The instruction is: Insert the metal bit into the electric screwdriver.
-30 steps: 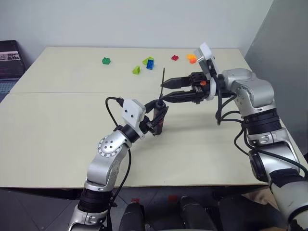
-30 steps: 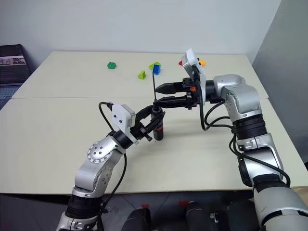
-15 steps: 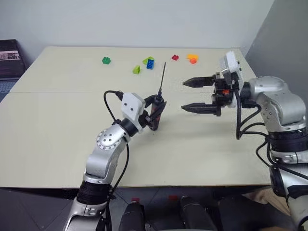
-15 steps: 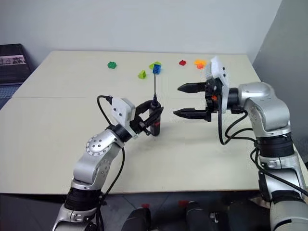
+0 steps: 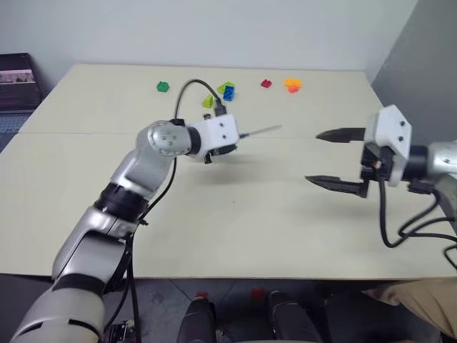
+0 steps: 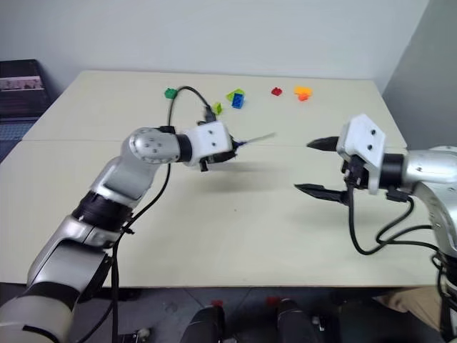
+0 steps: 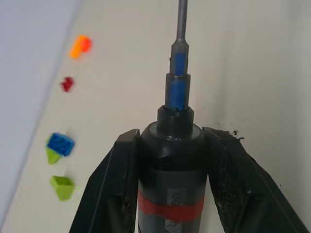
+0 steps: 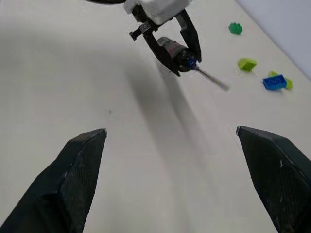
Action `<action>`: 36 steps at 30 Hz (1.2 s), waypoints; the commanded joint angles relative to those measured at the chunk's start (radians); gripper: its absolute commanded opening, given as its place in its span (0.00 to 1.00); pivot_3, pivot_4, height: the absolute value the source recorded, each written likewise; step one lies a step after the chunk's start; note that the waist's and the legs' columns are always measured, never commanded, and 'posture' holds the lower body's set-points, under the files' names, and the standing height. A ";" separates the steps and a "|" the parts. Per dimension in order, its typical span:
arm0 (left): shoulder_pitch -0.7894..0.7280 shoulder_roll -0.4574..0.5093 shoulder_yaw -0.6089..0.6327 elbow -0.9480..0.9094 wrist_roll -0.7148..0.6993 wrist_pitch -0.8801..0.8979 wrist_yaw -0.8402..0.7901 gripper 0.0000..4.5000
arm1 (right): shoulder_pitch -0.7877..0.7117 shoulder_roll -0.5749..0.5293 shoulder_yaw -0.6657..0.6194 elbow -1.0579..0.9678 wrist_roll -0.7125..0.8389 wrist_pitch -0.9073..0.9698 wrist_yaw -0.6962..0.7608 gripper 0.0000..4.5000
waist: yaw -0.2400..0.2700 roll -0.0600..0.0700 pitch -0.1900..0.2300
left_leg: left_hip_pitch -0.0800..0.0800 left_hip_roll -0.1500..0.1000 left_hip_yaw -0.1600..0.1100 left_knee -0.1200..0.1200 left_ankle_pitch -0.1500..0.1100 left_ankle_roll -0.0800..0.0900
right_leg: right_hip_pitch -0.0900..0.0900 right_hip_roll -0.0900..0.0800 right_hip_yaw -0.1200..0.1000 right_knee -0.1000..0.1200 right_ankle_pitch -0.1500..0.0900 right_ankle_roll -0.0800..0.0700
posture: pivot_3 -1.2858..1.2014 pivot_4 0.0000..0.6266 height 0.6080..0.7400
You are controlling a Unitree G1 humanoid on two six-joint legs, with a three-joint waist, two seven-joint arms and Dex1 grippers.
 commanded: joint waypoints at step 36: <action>-0.268 -0.092 0.188 0.519 0.038 -0.283 -0.169 0.99 | 0.059 -0.087 -0.035 0.046 0.007 -0.093 -0.035 1.00 | 0.001 0.000 0.000 | 0.000 0.000 -0.001 0.002 0.000 0.000 | 0.000 0.000 0.000 0.004 0.001 0.000 | 0.52 0.24 1.00</action>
